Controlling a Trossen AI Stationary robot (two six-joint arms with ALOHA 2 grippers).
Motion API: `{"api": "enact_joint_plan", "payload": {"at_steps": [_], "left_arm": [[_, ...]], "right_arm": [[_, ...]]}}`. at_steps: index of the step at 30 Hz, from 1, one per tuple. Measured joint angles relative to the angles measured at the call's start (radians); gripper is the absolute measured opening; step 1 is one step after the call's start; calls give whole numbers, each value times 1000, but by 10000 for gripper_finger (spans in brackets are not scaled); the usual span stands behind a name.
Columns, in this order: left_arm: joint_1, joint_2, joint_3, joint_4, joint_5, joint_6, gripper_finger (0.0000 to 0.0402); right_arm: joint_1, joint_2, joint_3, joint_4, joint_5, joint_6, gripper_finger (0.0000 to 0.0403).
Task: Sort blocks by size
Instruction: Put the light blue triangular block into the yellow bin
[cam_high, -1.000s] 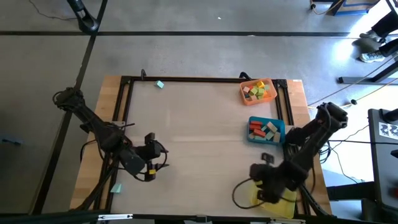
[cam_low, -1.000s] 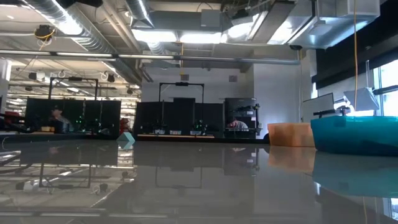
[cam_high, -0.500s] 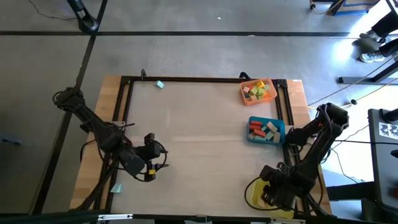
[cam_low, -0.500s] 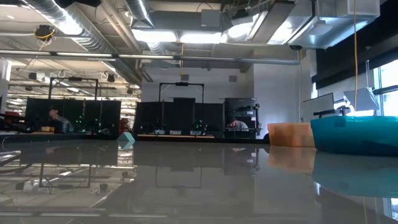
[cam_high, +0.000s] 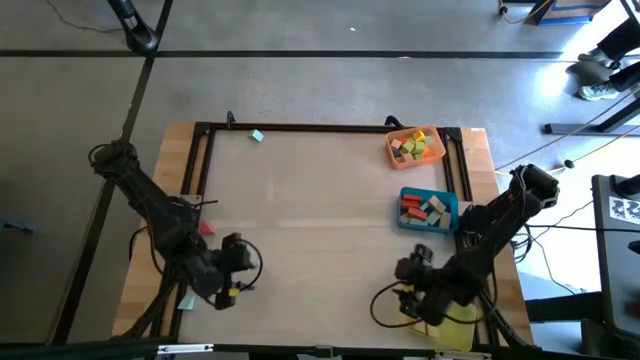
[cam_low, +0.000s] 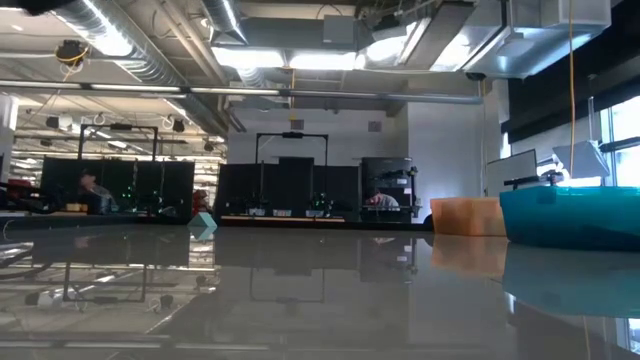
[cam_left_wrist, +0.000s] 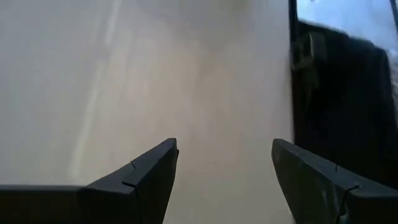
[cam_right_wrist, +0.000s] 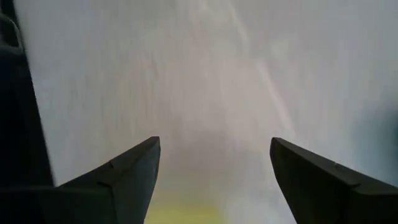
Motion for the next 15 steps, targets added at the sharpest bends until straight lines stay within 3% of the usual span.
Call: {"api": "enact_joint_plan", "payload": {"at_steps": [4, 8, 15], "left_arm": [[-65, 56, 0, -25, 51, -181, 249], [-116, 113, 0, -86, 123, -406, 249], [-186, 238, -1, -172, 391, -717, 249]], "right_arm": [[-61, 0, 0, 99, 110, -203, 300], [-128, 0, 0, 181, 129, -379, 299], [-232, 0, 0, 235, 120, -531, 299]]}}
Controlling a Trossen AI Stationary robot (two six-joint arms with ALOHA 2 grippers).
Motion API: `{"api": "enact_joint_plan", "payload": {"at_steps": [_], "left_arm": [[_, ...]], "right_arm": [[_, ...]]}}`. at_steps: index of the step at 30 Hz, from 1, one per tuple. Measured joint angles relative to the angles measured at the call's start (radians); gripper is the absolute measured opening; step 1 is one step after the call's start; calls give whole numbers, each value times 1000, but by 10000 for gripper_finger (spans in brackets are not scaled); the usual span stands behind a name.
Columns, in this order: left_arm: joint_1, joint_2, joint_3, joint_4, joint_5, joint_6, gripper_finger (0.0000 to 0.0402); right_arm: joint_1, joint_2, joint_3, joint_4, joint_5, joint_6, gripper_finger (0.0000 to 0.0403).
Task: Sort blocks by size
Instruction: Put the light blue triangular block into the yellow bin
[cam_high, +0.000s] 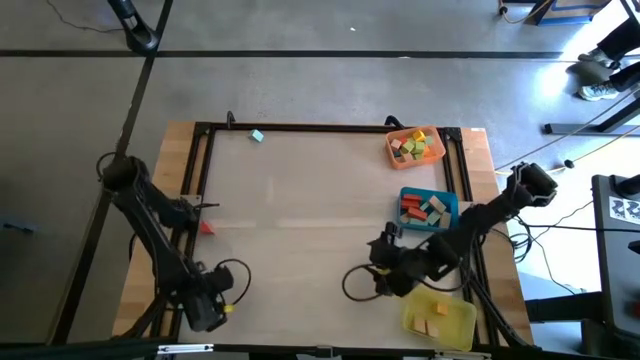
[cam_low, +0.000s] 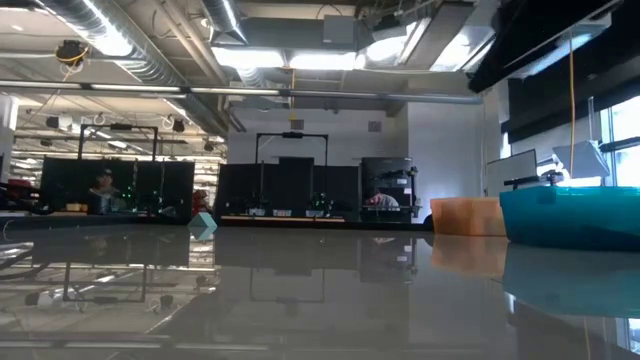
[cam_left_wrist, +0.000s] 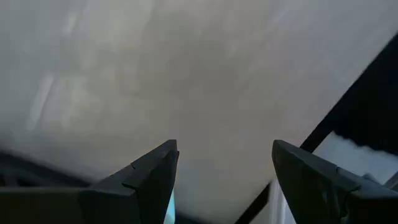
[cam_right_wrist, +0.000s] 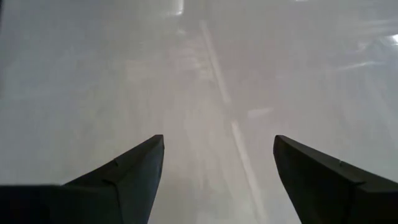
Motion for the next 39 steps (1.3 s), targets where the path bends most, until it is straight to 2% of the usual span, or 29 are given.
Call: {"api": "enact_joint_plan", "payload": {"at_steps": [5, 11, 27, 30, 37, 39], "left_arm": [[-41, 95, 0, 13, 138, -9, 249], [-79, 189, 0, 7, 285, 63, 249], [-159, 301, 4, -63, 348, 232, 246], [-163, 310, 5, -62, 359, 261, 224], [-161, 310, 6, -72, 366, 330, 122], [-158, 308, 6, -76, 364, 343, 105]], "right_arm": [[-50, 0, 0, -1, 0, -22, 299], [-71, 0, 0, 2, 0, -70, 299], [-69, 0, 0, 45, -9, -100, 298], [-69, 0, 0, 45, -9, -100, 298], [-69, 0, 0, 45, -9, -100, 298], [-69, 0, 0, 45, -9, -100, 298]]}}
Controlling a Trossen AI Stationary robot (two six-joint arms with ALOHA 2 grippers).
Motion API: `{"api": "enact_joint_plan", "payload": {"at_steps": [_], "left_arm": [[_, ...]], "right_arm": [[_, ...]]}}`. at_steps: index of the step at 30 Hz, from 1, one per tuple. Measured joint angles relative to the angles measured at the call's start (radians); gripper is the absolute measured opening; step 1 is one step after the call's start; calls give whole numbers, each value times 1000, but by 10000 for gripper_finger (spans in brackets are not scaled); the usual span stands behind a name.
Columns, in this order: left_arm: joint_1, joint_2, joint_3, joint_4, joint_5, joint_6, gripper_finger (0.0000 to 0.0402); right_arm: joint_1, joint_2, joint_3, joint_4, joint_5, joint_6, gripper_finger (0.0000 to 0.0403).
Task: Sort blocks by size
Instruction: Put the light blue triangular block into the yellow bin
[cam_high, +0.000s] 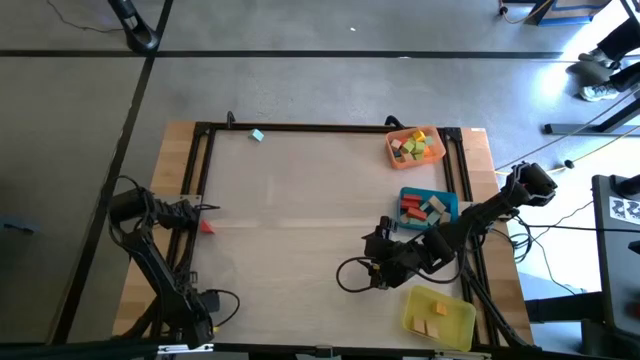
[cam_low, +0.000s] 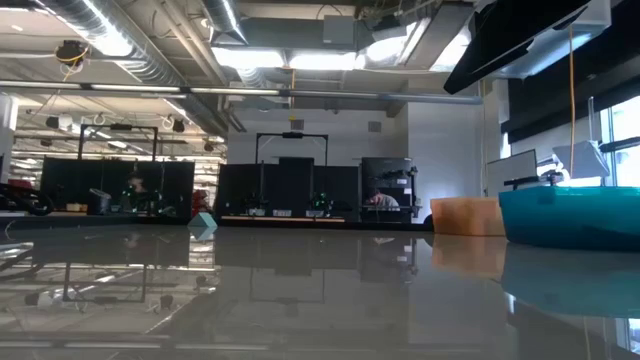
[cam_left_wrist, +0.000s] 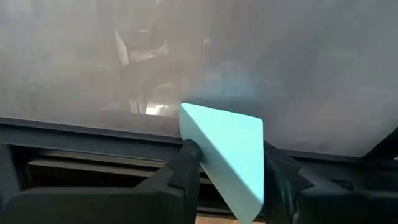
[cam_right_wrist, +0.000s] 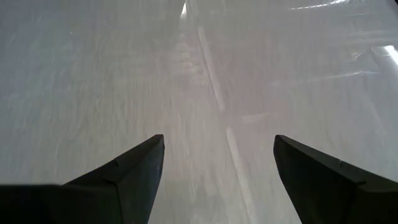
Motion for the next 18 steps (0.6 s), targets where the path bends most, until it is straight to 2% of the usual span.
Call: {"api": "enact_joint_plan", "payload": {"at_steps": [8, 18], "left_arm": [[71, -35, -6, -13, -14, -12, 104], [182, -124, 43, -50, -200, 71, 81]], "right_arm": [[0, 0, 0, 0, 0, 0, 298], [0, 0, 0, 2, -93, 0, 298]]}}
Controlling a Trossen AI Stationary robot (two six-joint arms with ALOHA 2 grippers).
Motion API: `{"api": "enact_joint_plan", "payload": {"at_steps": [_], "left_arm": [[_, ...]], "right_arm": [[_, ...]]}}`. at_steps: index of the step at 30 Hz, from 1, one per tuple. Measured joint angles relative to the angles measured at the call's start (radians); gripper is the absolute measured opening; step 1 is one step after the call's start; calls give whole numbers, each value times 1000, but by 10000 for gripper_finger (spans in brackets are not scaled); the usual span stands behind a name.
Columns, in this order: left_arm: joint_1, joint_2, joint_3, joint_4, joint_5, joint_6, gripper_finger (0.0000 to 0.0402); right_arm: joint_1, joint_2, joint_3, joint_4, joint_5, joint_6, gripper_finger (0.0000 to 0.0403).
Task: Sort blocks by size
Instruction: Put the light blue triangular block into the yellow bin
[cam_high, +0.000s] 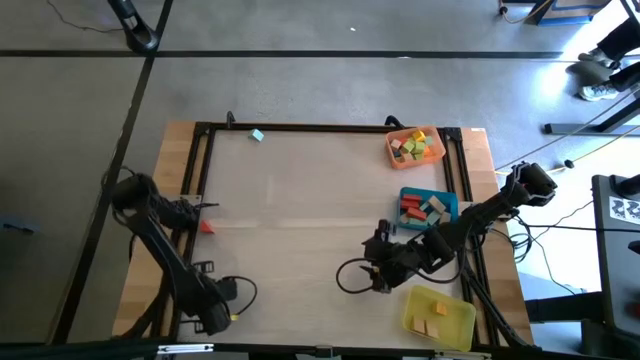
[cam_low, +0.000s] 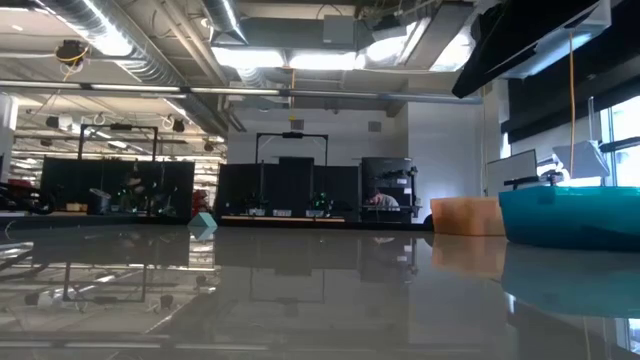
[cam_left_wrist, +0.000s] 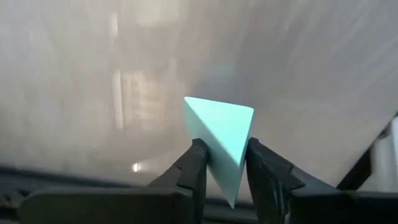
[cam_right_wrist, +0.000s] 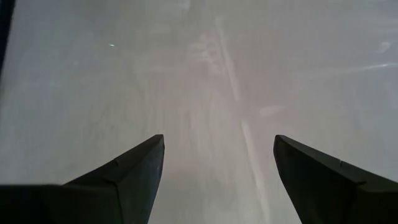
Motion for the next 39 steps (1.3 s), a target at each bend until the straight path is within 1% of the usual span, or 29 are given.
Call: {"api": "enact_joint_plan", "payload": {"at_steps": [5, 9, 12, 15, 18, 23, 26, 32, 35, 39], "left_arm": [[49, -68, 12, -5, -162, 44, 78], [84, -94, 12, -7, -236, 113, 77], [110, -97, 13, -5, -312, 168, 73], [133, -97, 13, 15, -390, 228, 72], [151, -97, 13, 52, -452, 296, 72], [190, -97, 14, 141, -535, 439, 72], [213, -97, 14, 179, -583, 505, 72], [265, -98, 14, 278, -718, 659, 72], [300, -98, 14, 363, -768, 758, 72], [342, -98, 14, 521, -776, 925, 72]], "right_arm": [[0, 0, 0, 2, -14, 0, 298], [0, 0, 0, 3, -13, 7, 299], [0, 0, 0, 8, -12, 8, 298], [0, 0, 0, 25, 0, -2, 298], [0, 0, 0, 67, 41, -51, 298], [0, 0, -50, 232, 79, -182, 298], [-5, 0, -102, 360, 103, -249, 298], [-17, 0, -210, 642, 156, -421, 298], [-35, 0, -237, 738, 148, -498, 298], [-59, 0, -241, 828, 65, -578, 298]]}}
